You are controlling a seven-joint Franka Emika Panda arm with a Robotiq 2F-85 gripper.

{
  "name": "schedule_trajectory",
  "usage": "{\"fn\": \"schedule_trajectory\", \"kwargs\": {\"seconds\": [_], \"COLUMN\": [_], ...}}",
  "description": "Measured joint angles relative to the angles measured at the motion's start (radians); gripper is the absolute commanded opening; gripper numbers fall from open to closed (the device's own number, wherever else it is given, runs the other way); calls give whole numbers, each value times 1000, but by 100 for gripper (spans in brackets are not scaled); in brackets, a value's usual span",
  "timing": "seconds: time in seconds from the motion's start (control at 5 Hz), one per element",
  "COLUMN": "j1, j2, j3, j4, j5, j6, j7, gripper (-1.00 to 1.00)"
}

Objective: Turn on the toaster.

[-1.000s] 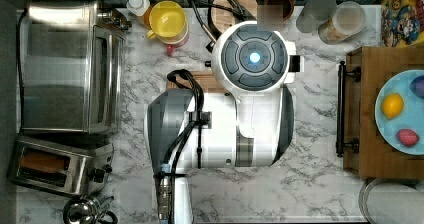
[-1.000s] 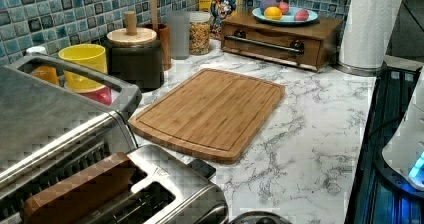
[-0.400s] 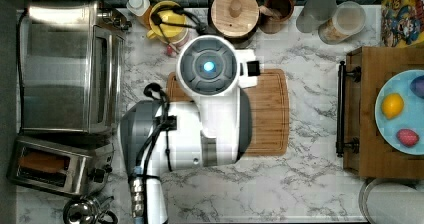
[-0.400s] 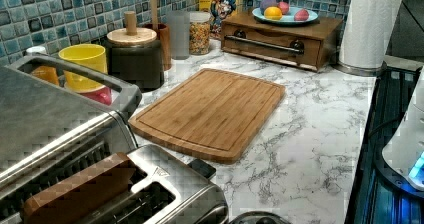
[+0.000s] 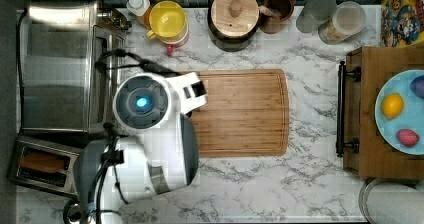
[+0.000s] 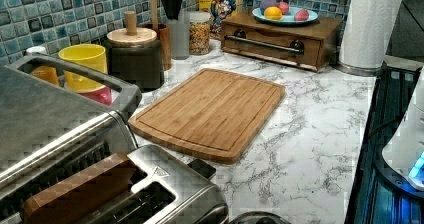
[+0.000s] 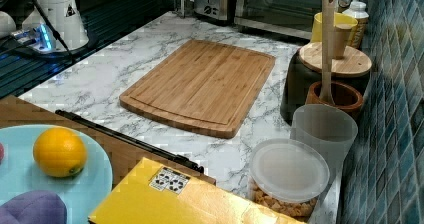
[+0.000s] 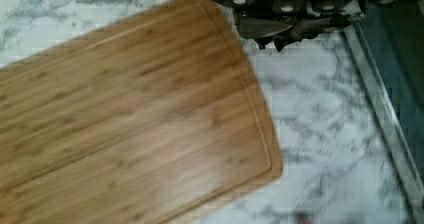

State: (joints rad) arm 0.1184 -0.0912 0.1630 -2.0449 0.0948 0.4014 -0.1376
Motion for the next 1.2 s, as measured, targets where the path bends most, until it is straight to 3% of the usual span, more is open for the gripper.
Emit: {"fn": "schedule_trajectory", "kwargs": {"seconds": [0.2,0.4,0.6,1.2], "j1": [27,99,136,165], "j2": [-42,-57,-58,-154], "j3": [51,40,68,174], "j4": [-63,-84,-86,-246], "j5": [16,40,47,85], "j6": [0,-1,0,96], "j7": [0,0,0,31], "gripper": [-100,-100,-100,-100]}}
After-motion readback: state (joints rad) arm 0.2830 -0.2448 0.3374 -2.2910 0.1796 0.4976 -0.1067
